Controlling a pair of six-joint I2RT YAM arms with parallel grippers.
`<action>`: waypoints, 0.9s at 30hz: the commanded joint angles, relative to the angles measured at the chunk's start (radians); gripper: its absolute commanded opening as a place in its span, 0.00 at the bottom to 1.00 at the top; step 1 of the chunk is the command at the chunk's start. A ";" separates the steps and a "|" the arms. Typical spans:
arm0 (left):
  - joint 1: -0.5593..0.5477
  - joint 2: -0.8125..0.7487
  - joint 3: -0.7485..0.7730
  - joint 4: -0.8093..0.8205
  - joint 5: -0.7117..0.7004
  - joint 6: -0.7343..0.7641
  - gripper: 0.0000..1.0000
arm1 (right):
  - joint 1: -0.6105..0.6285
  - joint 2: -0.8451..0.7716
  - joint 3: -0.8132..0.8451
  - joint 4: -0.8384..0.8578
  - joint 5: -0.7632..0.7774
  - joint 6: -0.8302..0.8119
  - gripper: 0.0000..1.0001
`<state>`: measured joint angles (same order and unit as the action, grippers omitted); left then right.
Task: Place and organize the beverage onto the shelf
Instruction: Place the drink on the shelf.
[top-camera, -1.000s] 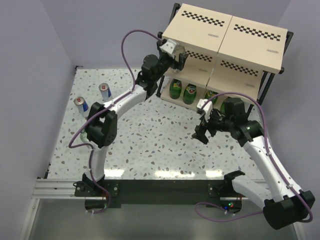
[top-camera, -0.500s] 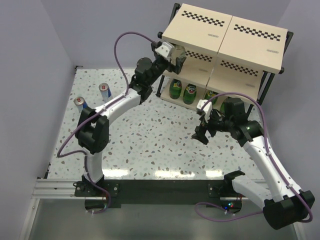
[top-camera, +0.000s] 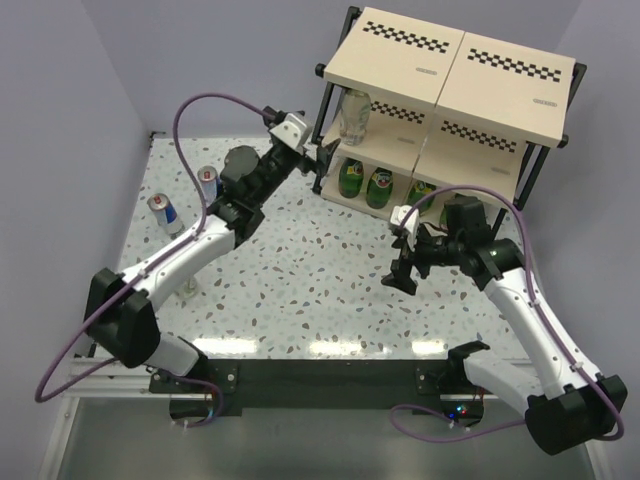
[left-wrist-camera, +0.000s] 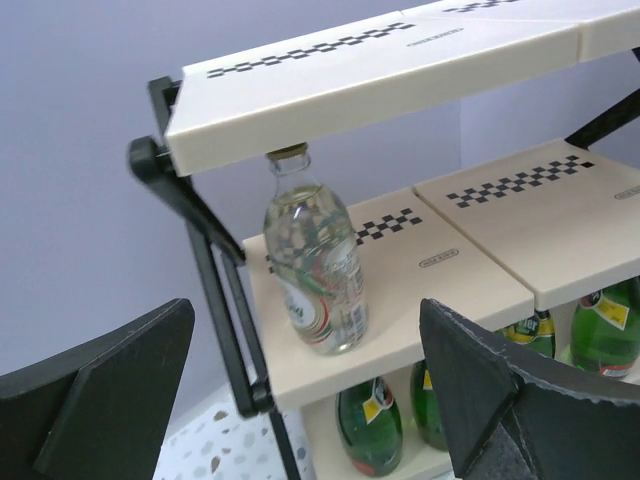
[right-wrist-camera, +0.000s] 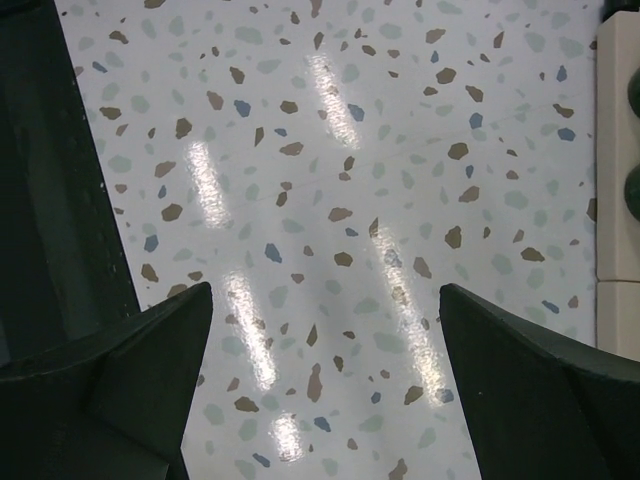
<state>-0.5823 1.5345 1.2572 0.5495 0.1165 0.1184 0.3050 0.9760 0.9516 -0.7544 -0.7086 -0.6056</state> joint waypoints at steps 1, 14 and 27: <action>0.009 -0.154 -0.131 -0.048 -0.090 0.040 1.00 | -0.004 0.032 0.047 -0.046 -0.084 -0.054 0.99; 0.009 -0.603 -0.297 -0.315 -0.391 -0.068 1.00 | 0.397 0.467 0.298 0.013 0.017 0.040 0.96; 0.009 -0.686 -0.108 -0.341 -0.436 -0.189 1.00 | 0.644 0.919 0.729 0.153 0.253 0.089 0.99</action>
<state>-0.5819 0.8749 1.0836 0.2146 -0.3096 -0.0086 0.9504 1.8492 1.5425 -0.6590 -0.5095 -0.5323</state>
